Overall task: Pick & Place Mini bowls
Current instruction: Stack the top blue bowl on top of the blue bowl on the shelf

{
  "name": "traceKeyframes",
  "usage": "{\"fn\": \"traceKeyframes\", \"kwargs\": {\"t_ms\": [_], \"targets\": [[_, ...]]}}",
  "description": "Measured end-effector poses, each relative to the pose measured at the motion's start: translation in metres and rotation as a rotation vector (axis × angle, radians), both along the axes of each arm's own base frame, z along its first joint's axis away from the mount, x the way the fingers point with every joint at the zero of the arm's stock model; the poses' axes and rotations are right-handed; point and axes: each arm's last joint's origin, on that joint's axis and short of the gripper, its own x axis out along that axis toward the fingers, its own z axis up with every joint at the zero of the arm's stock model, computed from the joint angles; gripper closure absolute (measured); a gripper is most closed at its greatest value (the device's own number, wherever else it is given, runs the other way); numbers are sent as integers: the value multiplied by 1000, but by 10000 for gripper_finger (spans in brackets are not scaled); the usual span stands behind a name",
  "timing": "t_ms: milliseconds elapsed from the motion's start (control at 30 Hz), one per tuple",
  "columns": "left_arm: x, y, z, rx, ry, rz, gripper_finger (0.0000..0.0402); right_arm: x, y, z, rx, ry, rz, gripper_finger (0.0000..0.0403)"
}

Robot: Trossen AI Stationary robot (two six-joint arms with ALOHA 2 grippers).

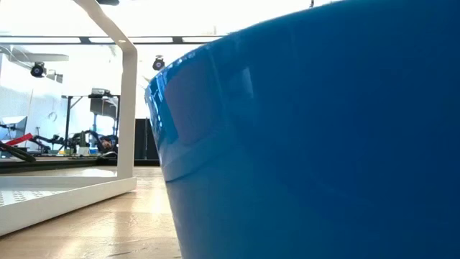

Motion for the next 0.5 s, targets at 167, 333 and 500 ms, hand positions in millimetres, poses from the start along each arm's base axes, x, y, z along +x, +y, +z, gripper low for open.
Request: {"fn": "traceKeyframes", "kwargs": {"t_ms": [167, 333, 500], "targets": [[0, 0, 0, -1, -1, 0, 358, 0, 0, 4, -28, 5, 38, 368], [0, 0, 0, -1, -1, 0, 358, 0, -1, 11, -52, -9, 50, 391], [0, 0, -1, -3, 2, -1, 358, -3, 2, 26, -76, -36, 52, 394]]}}
